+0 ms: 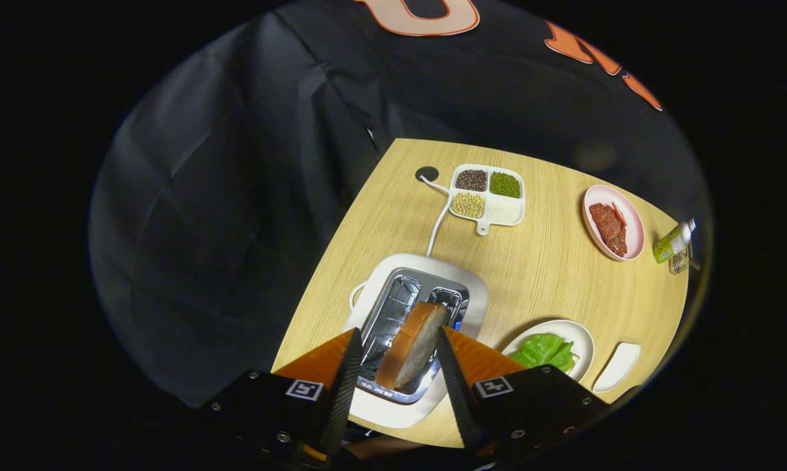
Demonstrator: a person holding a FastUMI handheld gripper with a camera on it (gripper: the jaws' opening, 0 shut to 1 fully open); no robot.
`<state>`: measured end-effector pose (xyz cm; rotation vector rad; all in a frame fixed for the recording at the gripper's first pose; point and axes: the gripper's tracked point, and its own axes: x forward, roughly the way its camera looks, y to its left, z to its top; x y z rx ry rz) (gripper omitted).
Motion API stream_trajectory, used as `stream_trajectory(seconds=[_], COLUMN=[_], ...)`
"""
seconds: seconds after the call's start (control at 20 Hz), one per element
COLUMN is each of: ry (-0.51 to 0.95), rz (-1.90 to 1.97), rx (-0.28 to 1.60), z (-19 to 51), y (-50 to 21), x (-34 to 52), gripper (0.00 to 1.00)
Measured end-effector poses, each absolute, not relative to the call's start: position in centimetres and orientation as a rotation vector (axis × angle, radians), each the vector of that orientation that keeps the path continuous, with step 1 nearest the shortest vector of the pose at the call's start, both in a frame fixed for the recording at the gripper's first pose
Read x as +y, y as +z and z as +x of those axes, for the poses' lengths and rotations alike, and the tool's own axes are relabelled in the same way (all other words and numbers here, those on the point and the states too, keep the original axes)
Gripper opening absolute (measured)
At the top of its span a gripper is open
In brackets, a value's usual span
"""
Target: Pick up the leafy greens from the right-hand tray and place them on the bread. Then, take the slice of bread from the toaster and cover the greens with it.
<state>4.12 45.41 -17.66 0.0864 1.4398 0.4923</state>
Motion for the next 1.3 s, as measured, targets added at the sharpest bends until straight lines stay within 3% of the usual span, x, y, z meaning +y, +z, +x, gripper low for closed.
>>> stream_trajectory(seconds=[0.1,0.35,0.65,1.05,1.3], ry=[0.483,0.476,0.492,0.585,0.605], rz=[0.056,0.049,0.127,0.264,0.307], rx=[1.457,1.439,1.336,1.141,1.075], z=[3.6,3.9,5.2,4.7,2.5], y=[-18.4,-18.9,-15.4,-7.2,-6.0], x=[45.0,44.4,42.8,38.5,34.4], gripper=[0.59,0.17,0.11,0.11,0.1])
